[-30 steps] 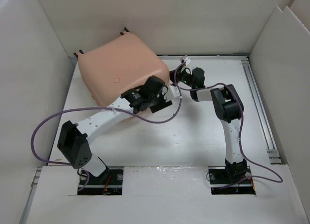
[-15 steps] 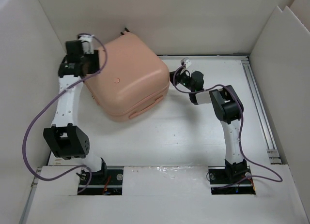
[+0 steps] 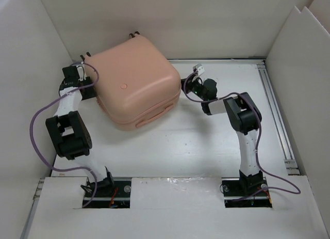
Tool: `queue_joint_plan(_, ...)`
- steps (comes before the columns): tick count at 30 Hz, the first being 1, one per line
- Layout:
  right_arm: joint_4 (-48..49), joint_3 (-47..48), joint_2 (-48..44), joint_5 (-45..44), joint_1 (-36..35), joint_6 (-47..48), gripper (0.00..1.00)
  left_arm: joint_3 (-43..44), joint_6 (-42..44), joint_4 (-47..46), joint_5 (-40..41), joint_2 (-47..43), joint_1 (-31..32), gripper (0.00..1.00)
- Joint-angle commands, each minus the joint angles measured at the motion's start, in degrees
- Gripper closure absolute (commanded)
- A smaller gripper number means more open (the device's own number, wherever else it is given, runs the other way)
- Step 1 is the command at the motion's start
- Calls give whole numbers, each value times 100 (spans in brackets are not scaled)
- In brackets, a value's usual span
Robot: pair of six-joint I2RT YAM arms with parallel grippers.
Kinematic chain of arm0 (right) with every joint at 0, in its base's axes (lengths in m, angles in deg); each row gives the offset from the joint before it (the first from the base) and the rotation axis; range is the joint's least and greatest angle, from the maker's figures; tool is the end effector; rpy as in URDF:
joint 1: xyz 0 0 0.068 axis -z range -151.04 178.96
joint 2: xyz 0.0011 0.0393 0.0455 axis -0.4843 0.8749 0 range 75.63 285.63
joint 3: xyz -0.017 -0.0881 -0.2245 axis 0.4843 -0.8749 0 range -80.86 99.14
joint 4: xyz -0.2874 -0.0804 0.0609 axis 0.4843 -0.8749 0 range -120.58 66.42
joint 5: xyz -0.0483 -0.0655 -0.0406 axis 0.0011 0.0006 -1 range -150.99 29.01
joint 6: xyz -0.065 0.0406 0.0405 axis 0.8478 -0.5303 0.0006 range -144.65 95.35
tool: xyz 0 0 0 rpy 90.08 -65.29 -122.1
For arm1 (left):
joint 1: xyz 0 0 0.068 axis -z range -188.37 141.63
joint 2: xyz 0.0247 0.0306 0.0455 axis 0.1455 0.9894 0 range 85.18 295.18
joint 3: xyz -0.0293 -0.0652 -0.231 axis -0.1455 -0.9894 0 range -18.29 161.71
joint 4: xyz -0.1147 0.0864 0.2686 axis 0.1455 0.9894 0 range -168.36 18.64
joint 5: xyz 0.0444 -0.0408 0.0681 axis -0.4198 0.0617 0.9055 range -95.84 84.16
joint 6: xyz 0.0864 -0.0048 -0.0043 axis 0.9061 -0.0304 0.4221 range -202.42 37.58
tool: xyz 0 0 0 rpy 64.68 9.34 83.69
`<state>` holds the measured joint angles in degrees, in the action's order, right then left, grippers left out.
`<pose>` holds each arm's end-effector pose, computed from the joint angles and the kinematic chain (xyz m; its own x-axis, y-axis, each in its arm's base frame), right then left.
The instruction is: Pack the luggage
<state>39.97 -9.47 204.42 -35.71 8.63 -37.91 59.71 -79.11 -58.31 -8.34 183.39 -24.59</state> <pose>0.4713 0.2095 0.0970 -0.0656 0.1969 -0.9782 -0.7165 0.6730 0.1836 0.4440 0.1257 0.2016 -0.6339 -0.1244 -0.7634 -0.2109 0.9774 0.0158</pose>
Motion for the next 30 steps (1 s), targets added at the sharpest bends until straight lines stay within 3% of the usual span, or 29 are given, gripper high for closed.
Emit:
queue_joint_plan(1,686,-64,-565,144,-93,-89,86,-65,-181,-335,-304,57,32,49)
queue_joint_plan(2,563,-64,-566,144,-93,-89,63,-65,-182,-335,-251,57,32,49)
queue_joint_plan(5,125,-230,-829,-66,47,-89,47,-13,-59,-335,56,-214,32,47)
queue_joint_plan(6,-17,-379,-1030,-171,117,-89,23,-13,-59,-335,57,-345,32,47)
queue_joint_plan(8,-246,-591,-1276,-443,196,-89,3,-13,-59,-335,179,-487,32,46)
queue_joint_plan(11,-798,-1004,-1917,-751,363,112,0,-205,-6,-335,346,-785,32,46)
queue_joint_plan(18,-3802,-1444,-3964,-1340,1092,1043,0,-286,55,-231,699,-1655,-485,43)
queue_joint_plan(23,-6042,-1734,-5555,-3158,1681,1238,0,-460,196,25,620,-2314,-1066,42)
queue_joint_plan(25,-6459,-1857,-6285,-3789,1735,1308,0,-705,196,25,619,-2701,-1190,42)
queue_joint_plan(30,-6786,-2436,-7665,-4215,1884,1492,0,-1111,249,78,619,-3168,-1251,40)
